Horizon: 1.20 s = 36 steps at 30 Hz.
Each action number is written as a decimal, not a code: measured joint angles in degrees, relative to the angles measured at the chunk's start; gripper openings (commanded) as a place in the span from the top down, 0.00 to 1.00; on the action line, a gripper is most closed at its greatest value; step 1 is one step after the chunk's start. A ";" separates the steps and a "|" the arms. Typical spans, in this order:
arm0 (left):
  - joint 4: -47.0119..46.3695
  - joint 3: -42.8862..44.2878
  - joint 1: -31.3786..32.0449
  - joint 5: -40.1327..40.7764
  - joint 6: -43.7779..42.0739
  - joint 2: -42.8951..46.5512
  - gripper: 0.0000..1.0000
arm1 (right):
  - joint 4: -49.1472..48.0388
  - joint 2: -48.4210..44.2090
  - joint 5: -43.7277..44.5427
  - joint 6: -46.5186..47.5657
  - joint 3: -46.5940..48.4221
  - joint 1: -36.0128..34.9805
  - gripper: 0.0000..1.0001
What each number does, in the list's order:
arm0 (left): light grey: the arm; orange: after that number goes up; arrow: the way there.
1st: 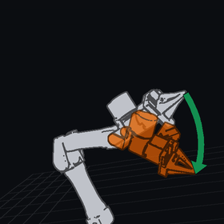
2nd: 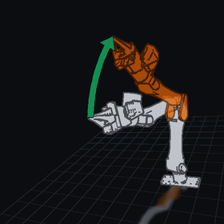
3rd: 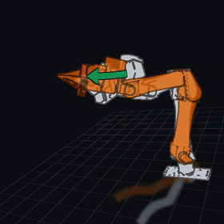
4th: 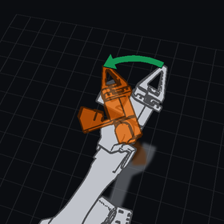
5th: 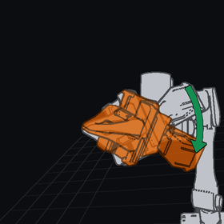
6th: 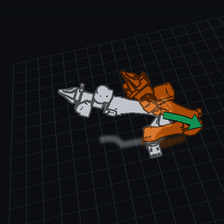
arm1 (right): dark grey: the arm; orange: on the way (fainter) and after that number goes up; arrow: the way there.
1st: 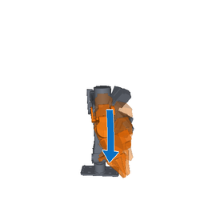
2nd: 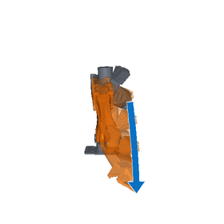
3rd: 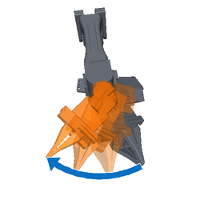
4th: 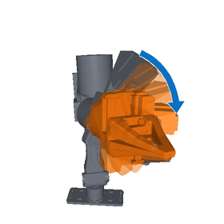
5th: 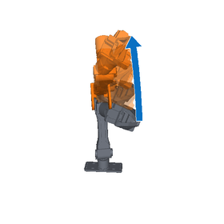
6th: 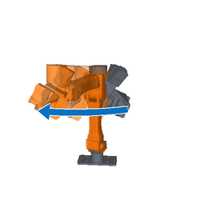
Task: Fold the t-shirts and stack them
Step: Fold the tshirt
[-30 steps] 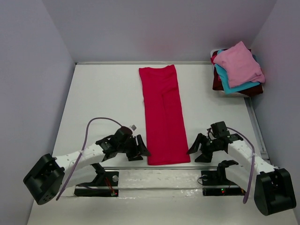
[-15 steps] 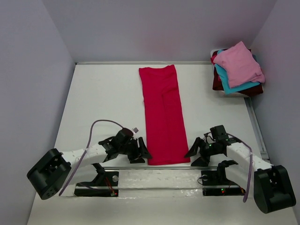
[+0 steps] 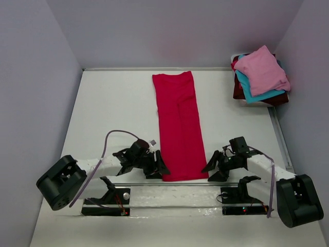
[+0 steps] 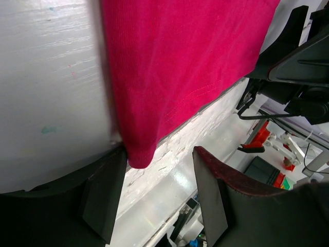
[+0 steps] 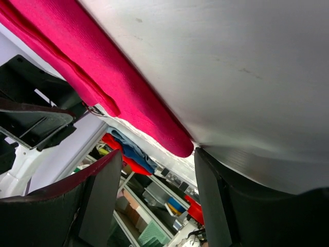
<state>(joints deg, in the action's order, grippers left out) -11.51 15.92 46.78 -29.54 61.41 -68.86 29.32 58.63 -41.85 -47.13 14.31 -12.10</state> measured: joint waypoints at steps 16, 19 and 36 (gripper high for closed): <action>-0.11 0.00 0.02 -0.20 -0.04 0.04 0.32 | 0.83 4.15 6.86 3.39 6.51 0.00 0.35; -0.11 0.00 0.02 -0.20 -0.07 0.04 0.33 | 0.13 6.10 5.60 3.63 6.47 0.00 0.35; -1.01 0.09 0.02 -0.70 -1.05 -2.82 0.64 | -0.90 9.05 1.51 6.01 5.88 0.00 0.46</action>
<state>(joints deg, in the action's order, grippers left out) -12.51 16.01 46.81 -30.24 60.36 -71.68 28.42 67.68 -40.34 -41.12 20.18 -12.10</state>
